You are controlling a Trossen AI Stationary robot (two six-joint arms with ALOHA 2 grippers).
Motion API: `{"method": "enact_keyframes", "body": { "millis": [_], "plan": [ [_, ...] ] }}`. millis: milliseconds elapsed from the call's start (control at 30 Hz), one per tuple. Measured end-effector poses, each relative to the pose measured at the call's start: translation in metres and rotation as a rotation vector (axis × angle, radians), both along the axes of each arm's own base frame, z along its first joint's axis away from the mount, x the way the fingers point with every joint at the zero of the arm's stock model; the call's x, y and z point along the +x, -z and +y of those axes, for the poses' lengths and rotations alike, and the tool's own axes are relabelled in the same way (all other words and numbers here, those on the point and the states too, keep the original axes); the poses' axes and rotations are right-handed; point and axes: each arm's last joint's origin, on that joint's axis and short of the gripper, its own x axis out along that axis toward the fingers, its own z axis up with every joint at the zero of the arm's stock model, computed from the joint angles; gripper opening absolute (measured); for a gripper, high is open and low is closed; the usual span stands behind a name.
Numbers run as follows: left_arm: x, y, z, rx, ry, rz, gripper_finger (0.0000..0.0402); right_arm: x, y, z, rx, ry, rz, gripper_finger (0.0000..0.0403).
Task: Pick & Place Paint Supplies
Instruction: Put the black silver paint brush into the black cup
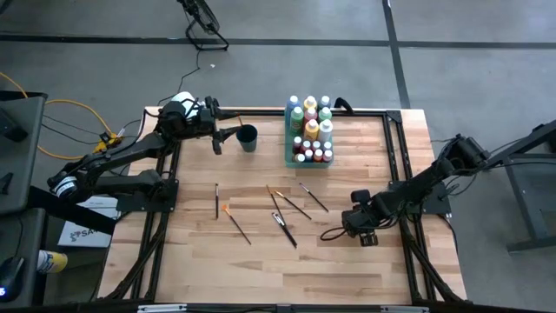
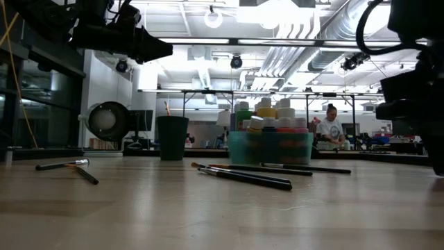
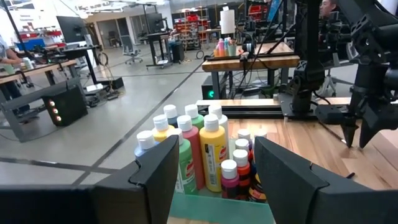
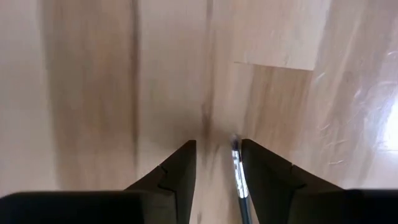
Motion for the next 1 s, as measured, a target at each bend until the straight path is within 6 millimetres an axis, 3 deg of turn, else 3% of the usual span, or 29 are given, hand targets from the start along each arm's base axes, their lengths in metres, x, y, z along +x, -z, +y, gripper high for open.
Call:
{"method": "enact_keyframes", "body": {
  "millis": [467,1000],
  "plan": [
    [0.0,0.0005,0.0001,-0.003,-0.001,0.004,0.0203,0.0046,0.0072,0.0019,-0.023,-0.074,-0.003,0.0117],
    [0.0,0.0038,0.0001,-0.025,-0.002,0.031,0.0203,0.0055,0.0076,0.0029,-0.011,-0.093,-0.01,0.0038]
  ]
}}
